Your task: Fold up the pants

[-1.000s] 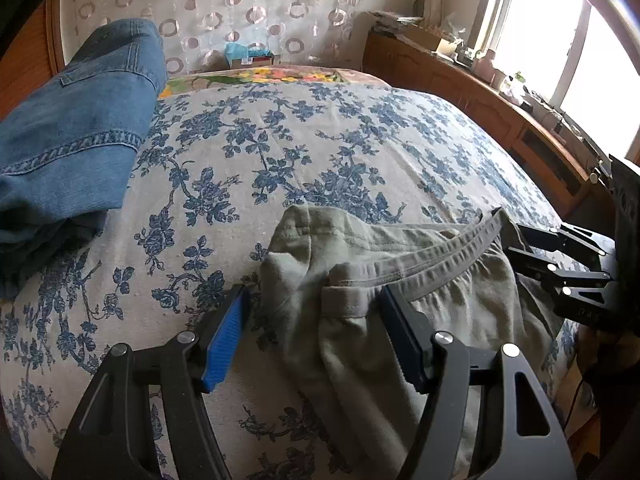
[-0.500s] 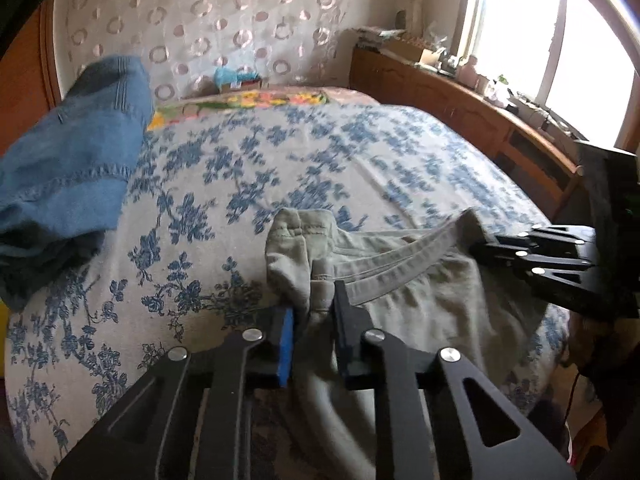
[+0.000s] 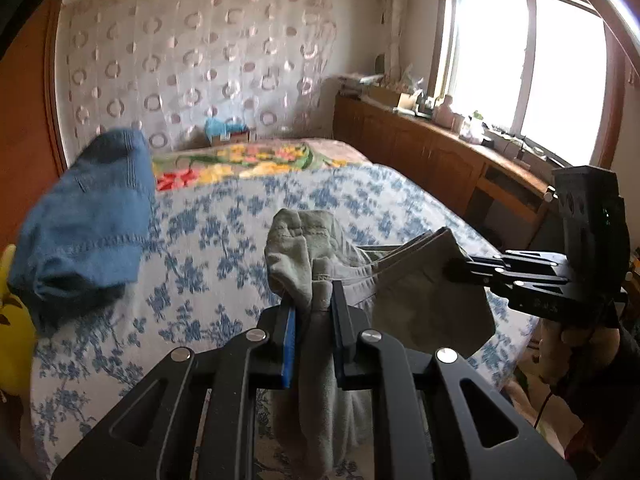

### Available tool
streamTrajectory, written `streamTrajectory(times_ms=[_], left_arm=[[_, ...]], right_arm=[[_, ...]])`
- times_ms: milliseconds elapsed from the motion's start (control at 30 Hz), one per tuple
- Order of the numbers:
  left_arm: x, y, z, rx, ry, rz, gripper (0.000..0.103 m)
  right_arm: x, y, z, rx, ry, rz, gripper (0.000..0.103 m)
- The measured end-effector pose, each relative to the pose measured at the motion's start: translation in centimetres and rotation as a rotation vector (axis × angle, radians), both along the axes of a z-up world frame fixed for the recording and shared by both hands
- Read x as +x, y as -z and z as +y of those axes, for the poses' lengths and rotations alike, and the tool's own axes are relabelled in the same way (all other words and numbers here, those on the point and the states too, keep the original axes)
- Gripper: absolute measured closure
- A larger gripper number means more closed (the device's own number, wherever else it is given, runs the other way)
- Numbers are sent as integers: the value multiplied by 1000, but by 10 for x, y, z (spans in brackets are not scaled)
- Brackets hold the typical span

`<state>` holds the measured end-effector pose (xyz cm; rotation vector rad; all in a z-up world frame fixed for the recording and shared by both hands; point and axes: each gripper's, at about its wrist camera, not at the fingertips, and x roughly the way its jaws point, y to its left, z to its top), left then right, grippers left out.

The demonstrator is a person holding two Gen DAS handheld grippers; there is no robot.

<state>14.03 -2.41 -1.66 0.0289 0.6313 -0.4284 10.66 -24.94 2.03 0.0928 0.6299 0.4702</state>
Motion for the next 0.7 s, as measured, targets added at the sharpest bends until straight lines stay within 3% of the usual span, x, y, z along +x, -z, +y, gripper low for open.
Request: streamTrajectory(times_ms=[400, 700], left_arm=[[-13, -35, -4, -12, 17, -104, 87], [-1, -30, -1, -12, 14, -100, 87]], right_arm=[[-28, -29, -10, -4, 4, -121, 91], [-27, -32, -3, -2, -15, -165, 91]])
